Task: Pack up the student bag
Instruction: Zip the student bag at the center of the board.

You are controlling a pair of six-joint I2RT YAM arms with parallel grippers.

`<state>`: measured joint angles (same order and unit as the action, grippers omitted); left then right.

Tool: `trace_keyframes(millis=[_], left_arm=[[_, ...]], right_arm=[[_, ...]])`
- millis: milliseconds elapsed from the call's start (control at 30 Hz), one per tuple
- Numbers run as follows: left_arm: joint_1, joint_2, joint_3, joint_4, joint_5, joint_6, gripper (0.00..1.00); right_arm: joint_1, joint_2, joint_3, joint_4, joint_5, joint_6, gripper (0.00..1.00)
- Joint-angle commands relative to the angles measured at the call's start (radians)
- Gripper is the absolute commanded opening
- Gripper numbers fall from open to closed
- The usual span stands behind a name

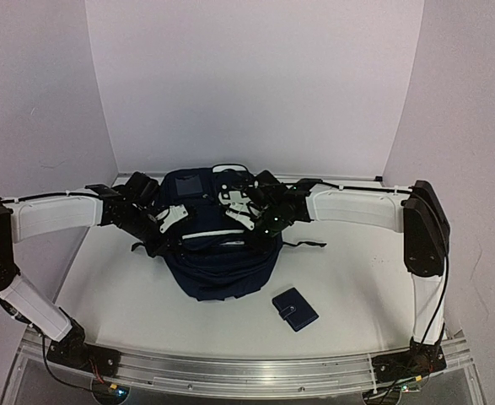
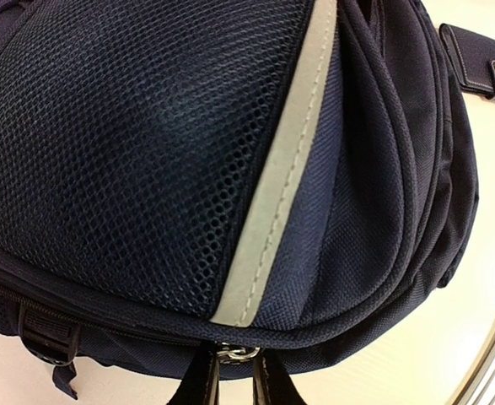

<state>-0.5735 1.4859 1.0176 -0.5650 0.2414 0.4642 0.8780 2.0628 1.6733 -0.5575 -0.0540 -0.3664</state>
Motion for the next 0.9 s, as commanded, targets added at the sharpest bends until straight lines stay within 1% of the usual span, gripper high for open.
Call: trace_keyframes(millis=[0, 67, 100, 167, 233, 367, 533, 733, 867], left_arm=[[-0.013, -0.010, -0.006, 0.014, 0.070, -0.009, 0.17], [-0.013, -0.017, -0.015, 0.021, 0.082, -0.012, 0.24], [-0.014, -0.022, -0.020, 0.029, 0.087, -0.013, 0.26], [-0.013, -0.026, -0.025, 0.038, 0.093, -0.013, 0.25], [-0.012, -0.022, -0.022, 0.034, 0.100, -0.014, 0.22], [-0.014, -0.022, -0.012, 0.010, 0.114, -0.027, 0.12], [-0.015, -0.079, -0.018, -0.002, 0.115, -0.070, 0.00], [-0.023, -0.108, -0.026, 0.007, 0.108, -0.145, 0.00], [-0.075, -0.099, -0.004, -0.024, 0.101, -0.196, 0.00]], right_arm=[[-0.008, 0.056, -0.018, -0.078, 0.031, 0.031, 0.00], [-0.008, 0.056, -0.018, -0.077, 0.030, 0.031, 0.00], [-0.009, 0.056, -0.017, -0.077, 0.029, 0.031, 0.00], [-0.009, 0.056, -0.018, -0.076, 0.028, 0.030, 0.00], [-0.009, 0.056, -0.016, -0.077, 0.028, 0.028, 0.00], [-0.009, 0.056, -0.013, -0.078, 0.028, 0.029, 0.00], [-0.009, 0.054, -0.014, -0.078, 0.026, 0.030, 0.00], [-0.009, 0.055, -0.023, -0.078, 0.017, 0.037, 0.00], [-0.008, 0.057, -0.019, -0.078, 0.003, 0.050, 0.00]])
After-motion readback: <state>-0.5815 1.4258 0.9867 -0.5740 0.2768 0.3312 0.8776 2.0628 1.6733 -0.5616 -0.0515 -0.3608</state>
